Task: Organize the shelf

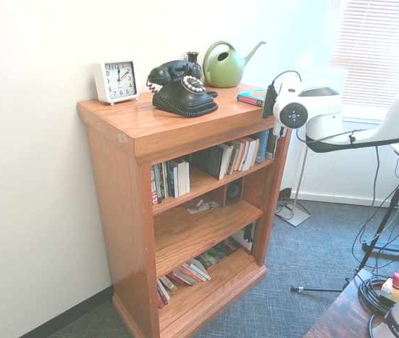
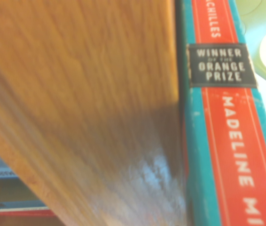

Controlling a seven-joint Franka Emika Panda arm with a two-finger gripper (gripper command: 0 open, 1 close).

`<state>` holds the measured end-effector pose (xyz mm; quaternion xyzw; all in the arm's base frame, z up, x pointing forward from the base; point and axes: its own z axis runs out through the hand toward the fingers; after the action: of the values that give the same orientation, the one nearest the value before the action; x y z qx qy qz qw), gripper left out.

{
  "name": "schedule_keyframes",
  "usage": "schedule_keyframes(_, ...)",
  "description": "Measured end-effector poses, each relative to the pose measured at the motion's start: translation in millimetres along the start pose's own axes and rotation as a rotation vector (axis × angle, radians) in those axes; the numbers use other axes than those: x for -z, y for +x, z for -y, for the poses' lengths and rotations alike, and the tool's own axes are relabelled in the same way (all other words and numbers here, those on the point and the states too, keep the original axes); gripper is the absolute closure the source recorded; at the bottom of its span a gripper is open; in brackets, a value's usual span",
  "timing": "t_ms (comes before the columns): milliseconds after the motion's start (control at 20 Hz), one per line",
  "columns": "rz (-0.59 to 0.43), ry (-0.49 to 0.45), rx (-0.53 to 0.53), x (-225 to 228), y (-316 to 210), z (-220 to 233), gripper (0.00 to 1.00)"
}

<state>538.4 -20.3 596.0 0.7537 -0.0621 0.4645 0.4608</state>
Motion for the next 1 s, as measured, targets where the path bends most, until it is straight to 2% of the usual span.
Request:
schedule_keyframes(450,0.000,-0.001,-0.010,-1.8,3.5,0.2,1.00)
schedule_keyframes(700,0.045,-0.025,-0.132,-8.1,28.3,10.5,1.00)
schedule_keyframes(1000,0.092,-0.099,-0.267,-2.2,10.6,-87.1,1.00)
